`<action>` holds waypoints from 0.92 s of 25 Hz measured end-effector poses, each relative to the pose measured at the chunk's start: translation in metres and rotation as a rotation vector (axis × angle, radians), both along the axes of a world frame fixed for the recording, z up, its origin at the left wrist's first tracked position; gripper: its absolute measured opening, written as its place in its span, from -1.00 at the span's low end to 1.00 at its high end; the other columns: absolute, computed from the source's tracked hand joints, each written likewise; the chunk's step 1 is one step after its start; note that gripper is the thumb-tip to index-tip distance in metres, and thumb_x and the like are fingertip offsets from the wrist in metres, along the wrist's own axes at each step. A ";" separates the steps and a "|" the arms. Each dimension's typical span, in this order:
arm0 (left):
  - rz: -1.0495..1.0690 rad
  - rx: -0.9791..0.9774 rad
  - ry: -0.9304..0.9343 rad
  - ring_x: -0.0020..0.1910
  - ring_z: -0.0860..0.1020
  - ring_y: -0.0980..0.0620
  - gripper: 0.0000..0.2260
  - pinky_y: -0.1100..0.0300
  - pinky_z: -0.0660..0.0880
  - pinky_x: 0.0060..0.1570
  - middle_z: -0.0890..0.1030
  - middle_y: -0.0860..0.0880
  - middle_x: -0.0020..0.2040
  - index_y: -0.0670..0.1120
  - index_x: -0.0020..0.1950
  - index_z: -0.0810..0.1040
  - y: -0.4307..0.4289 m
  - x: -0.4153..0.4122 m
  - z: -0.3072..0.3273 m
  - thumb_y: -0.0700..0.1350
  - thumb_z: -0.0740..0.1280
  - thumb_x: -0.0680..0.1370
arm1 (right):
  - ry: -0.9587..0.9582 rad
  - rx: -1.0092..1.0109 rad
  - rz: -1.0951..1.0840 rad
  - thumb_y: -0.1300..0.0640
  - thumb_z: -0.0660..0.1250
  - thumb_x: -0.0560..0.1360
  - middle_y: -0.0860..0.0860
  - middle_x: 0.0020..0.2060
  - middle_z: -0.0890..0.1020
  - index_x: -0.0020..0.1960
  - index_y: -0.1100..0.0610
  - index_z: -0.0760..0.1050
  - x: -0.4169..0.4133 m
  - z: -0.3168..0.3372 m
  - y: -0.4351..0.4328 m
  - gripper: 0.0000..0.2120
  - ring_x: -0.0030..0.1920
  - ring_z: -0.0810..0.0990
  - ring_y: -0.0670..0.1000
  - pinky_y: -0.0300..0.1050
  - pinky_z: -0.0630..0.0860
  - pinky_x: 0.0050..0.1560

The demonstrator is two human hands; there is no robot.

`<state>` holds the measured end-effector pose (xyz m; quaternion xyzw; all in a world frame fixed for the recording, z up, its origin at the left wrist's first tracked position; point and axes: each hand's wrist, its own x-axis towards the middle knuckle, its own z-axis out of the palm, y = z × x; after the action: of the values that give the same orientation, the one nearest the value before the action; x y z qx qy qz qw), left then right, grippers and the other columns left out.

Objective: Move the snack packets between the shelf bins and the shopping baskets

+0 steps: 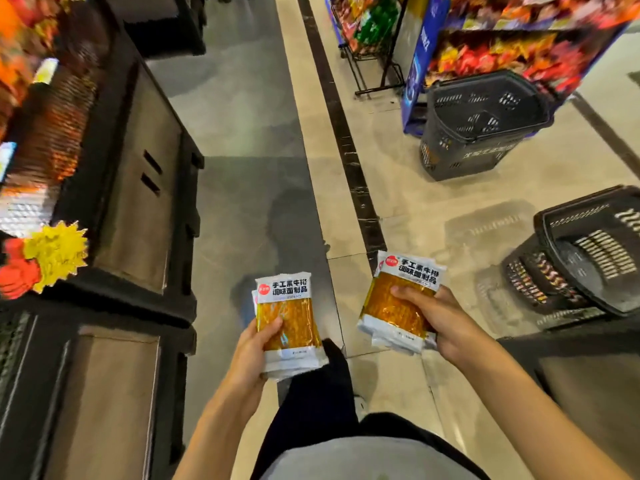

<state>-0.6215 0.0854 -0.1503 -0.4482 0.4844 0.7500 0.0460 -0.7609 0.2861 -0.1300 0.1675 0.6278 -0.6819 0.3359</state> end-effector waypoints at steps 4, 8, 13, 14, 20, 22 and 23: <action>-0.049 0.000 0.008 -0.25 0.67 -0.01 -0.79 0.18 0.59 -0.32 0.70 -0.07 -0.14 -0.15 0.18 0.51 -0.045 -0.105 -0.019 -0.13 0.25 0.58 | 0.001 0.012 -0.022 0.32 0.36 0.45 0.08 -0.12 0.66 -0.04 0.10 0.54 -0.099 -0.015 -0.045 -0.84 -0.14 0.64 0.03 -0.16 0.61 -0.20; -0.179 0.012 0.025 -0.21 0.67 0.01 -0.81 0.18 0.59 -0.23 0.71 -0.05 -0.11 -0.12 0.16 0.52 -0.087 -0.220 -0.008 -0.14 0.23 0.58 | -0.042 0.033 -0.086 0.32 0.38 0.44 0.11 -0.11 0.68 -0.04 0.11 0.55 -0.177 -0.018 -0.080 -0.84 -0.13 0.66 0.06 -0.09 0.61 -0.16; -0.374 0.030 0.033 -0.12 0.64 -0.04 -0.73 0.16 0.58 -0.23 0.66 -0.14 0.06 -0.11 0.27 0.47 -0.122 -0.389 0.000 -0.12 0.25 0.57 | -0.086 0.052 -0.271 0.28 0.40 0.43 0.08 -0.12 0.68 0.00 0.08 0.55 -0.273 -0.021 -0.092 -0.81 -0.16 0.66 0.04 -0.11 0.62 -0.26; -0.412 0.040 0.033 -0.11 0.65 -0.04 -0.75 0.15 0.58 -0.22 0.67 -0.11 0.05 -0.07 0.24 0.48 -0.124 -0.422 0.002 -0.11 0.25 0.57 | -0.092 0.046 -0.292 0.28 0.39 0.44 0.08 -0.14 0.68 -0.01 0.08 0.55 -0.294 -0.022 -0.092 -0.83 -0.18 0.66 0.03 -0.15 0.62 -0.32; -0.519 0.026 0.010 0.00 0.65 -0.05 -0.80 0.01 0.54 0.06 0.69 -0.03 0.01 0.00 0.19 0.51 -0.131 -0.599 -0.014 -0.08 0.24 0.58 | -0.131 0.096 -0.391 0.26 0.41 0.43 0.12 -0.09 0.66 -0.01 0.08 0.53 -0.458 -0.046 -0.096 -0.82 -0.13 0.64 0.11 -0.08 0.58 -0.20; -0.523 0.036 -0.013 0.04 0.64 -0.09 -0.77 -0.01 0.53 0.08 0.68 -0.06 0.04 -0.03 0.22 0.50 -0.134 -0.649 -0.012 -0.08 0.23 0.58 | -0.123 0.095 -0.398 0.26 0.41 0.43 0.10 -0.13 0.66 -0.02 0.08 0.52 -0.521 -0.041 -0.098 -0.83 -0.17 0.64 0.10 -0.10 0.57 -0.23; -0.532 0.043 -0.011 0.04 0.64 -0.10 -0.77 0.00 0.53 0.06 0.68 -0.07 0.05 -0.03 0.23 0.50 -0.136 -0.673 -0.011 -0.09 0.23 0.59 | -0.114 0.088 -0.395 0.26 0.41 0.44 0.08 -0.15 0.66 -0.03 0.07 0.52 -0.553 -0.037 -0.097 -0.83 -0.19 0.64 0.07 -0.12 0.55 -0.27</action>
<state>-1.2947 -0.0508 -0.1616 -0.3080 0.5689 0.7191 0.2537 -1.3136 0.1887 -0.1666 0.3401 0.5918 -0.6959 0.2233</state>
